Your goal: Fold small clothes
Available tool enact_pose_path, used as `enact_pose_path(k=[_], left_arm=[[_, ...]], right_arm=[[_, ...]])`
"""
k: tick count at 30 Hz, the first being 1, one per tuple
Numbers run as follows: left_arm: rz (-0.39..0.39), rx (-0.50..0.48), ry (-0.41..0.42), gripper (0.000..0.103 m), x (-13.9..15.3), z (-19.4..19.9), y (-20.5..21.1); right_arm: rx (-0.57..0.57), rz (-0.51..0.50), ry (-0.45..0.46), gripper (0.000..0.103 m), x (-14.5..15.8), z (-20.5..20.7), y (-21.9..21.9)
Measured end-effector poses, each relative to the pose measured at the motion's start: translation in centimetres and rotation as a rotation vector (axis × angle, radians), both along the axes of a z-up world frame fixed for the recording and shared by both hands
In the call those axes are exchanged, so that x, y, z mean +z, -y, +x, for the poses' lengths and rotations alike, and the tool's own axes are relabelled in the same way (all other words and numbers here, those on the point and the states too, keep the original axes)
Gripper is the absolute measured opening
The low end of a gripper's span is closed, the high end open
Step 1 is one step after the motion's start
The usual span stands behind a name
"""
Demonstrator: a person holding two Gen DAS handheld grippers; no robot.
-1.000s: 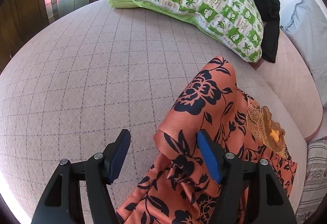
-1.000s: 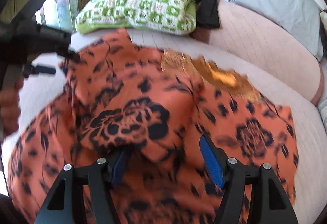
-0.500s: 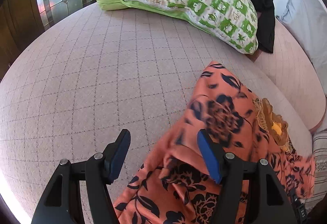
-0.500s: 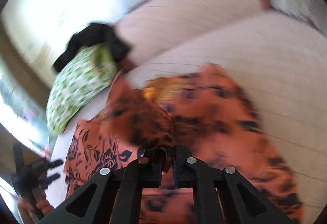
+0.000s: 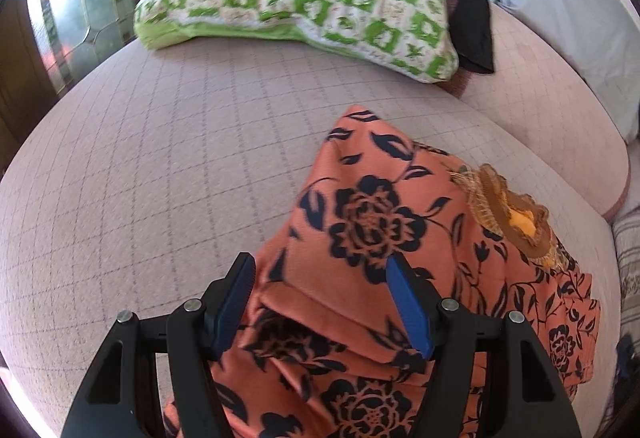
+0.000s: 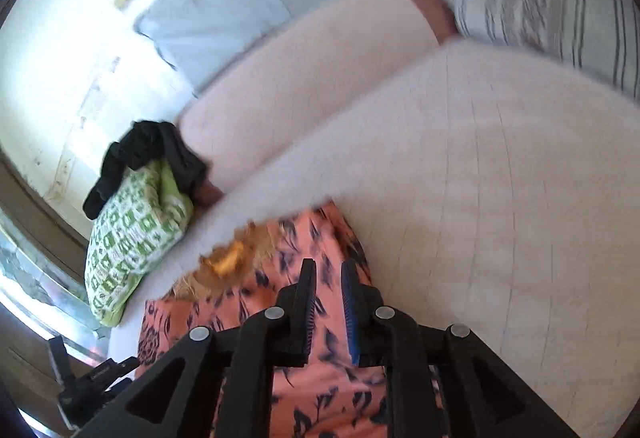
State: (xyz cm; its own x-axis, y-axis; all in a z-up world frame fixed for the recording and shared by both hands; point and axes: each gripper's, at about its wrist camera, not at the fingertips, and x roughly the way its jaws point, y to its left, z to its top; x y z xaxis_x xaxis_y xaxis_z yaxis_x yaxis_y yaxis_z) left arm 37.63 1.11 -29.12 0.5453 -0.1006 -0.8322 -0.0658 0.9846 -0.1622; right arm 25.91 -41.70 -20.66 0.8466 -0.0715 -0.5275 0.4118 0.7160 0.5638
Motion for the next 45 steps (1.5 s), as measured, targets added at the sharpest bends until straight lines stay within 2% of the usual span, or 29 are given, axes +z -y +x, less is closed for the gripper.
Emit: enact_pose_path(k=[2,4,5,7,8,10,12,15,19,21,22,25,28,31,33,35,36,38,41,45], left_arm=[[0.028,-0.037,0.006,0.069,-0.2,0.0,1.1],[0.081,-0.068,-0.007,0.073,-0.6,0.1,2.1],[0.129,-0.083,-0.018,0.073,-1.1,0.2,2.7],[0.242,-0.095,-0.062,0.074,-2.4,0.6,3.5],[0.276,-0.096,-0.068,0.074,-2.6,0.6,3.7],[0.267,-0.091,-0.066,0.074,-2.4,0.6,3.6],[0.224,-0.077,-0.062,0.074,-1.8,0.6,3.2],[0.179,-0.058,-0.060,0.074,-1.4,0.7,2.5],[0.218,-0.056,-0.091,0.075,-2.2,1.4,2.7],[0.241,-0.058,-0.114,0.078,-2.7,1.6,2.8],[0.245,-0.058,-0.120,0.079,-2.8,1.7,2.8],[0.218,-0.046,-0.119,0.079,-2.4,1.7,2.4],[0.199,-0.063,-0.034,0.079,-0.9,1.2,2.5],[0.207,-0.148,0.022,0.079,-0.1,0.5,4.0],[0.226,-0.216,-0.004,0.079,-0.9,0.4,5.2],[0.291,-0.267,-0.092,0.079,-3.0,0.6,6.3],[0.321,-0.282,-0.103,0.080,-3.6,0.6,6.6],[0.365,-0.299,-0.069,0.082,-3.5,0.3,7.0],[0.355,-0.305,-0.083,0.082,-3.5,0.1,6.9],[0.357,-0.319,-0.087,0.082,-3.1,0.1,6.6]], right_arm=[[0.050,-0.024,0.012,0.015,0.2,1.1,-0.9],[0.110,-0.025,-0.042,0.016,-0.7,2.8,-1.6],[0.133,-0.017,-0.088,0.016,-1.6,3.8,-1.8],[0.139,0.019,-0.250,0.014,-4.3,6.1,-1.8],[0.137,0.067,-0.317,0.014,-5.9,6.8,-1.5],[0.120,0.074,-0.267,0.014,-5.5,6.6,-1.2],[0.143,0.046,-0.280,0.015,-4.4,7.2,-1.4],[0.184,0.025,-0.238,0.015,-2.7,9.0,-2.1],[0.268,0.017,-0.226,0.015,-2.2,12.0,-4.5],[0.311,0.021,-0.297,0.017,-4.0,13.8,-5.5],[0.316,0.018,-0.323,0.015,-4.8,13.7,-5.9],[0.319,-0.010,-0.295,0.015,-4.4,13.3,-6.1],[0.348,0.019,-0.256,0.017,-4.0,11.9,-5.9],[0.452,0.034,-0.228,0.017,-4.1,9.2,-6.9],[0.532,0.059,-0.286,0.018,-5.5,8.4,-8.4],[0.522,0.020,-0.229,0.018,-5.7,6.7,-8.9],[0.528,0.015,-0.229,0.019,-5.7,6.1,-8.9],[0.528,0.033,-0.234,0.019,-5.8,5.6,-8.8],[0.536,0.059,-0.277,0.019,-5.7,5.8,-9.1],[0.583,-0.043,-0.332,0.018,-5.8,5.3,-11.2]])
